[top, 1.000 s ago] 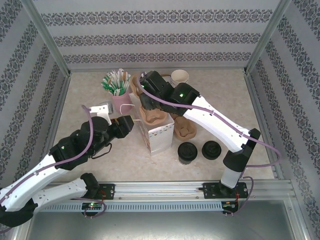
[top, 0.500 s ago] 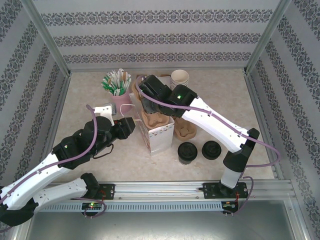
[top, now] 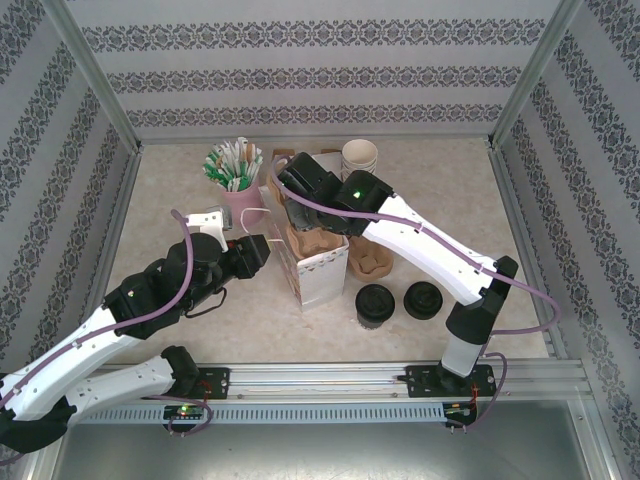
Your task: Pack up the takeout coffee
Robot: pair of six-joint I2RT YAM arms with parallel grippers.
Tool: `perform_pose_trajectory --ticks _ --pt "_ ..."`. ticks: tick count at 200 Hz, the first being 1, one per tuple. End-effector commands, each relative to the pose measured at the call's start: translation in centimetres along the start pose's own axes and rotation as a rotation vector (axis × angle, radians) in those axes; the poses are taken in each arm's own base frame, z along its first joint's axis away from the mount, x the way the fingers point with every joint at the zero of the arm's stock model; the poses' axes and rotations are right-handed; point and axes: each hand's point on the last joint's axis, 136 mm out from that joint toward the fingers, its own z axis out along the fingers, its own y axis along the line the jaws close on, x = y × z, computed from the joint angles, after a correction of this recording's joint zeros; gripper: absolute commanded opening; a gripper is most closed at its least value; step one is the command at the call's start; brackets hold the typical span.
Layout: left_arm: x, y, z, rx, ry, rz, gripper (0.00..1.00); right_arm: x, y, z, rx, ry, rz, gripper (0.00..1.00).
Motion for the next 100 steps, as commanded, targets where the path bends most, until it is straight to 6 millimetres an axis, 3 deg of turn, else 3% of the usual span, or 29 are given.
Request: perform_pose_trajectory --ticks 1,58,100 --pt "-0.4 0.7 -0.1 -0.02 -0.026 0.005 0.47 1.3 0.4 1.1 0.014 0.05 -0.023 0.37" --pt "-0.6 1.0 -0.4 -0.032 -0.035 0.015 0.48 2.2 0.9 2.3 0.006 0.089 -0.042 0.37" --pt "-1.1 2.7 -0.6 -0.124 -0.071 0.04 0.49 2.6 0.8 2.8 0.021 0.114 -0.055 0.37"
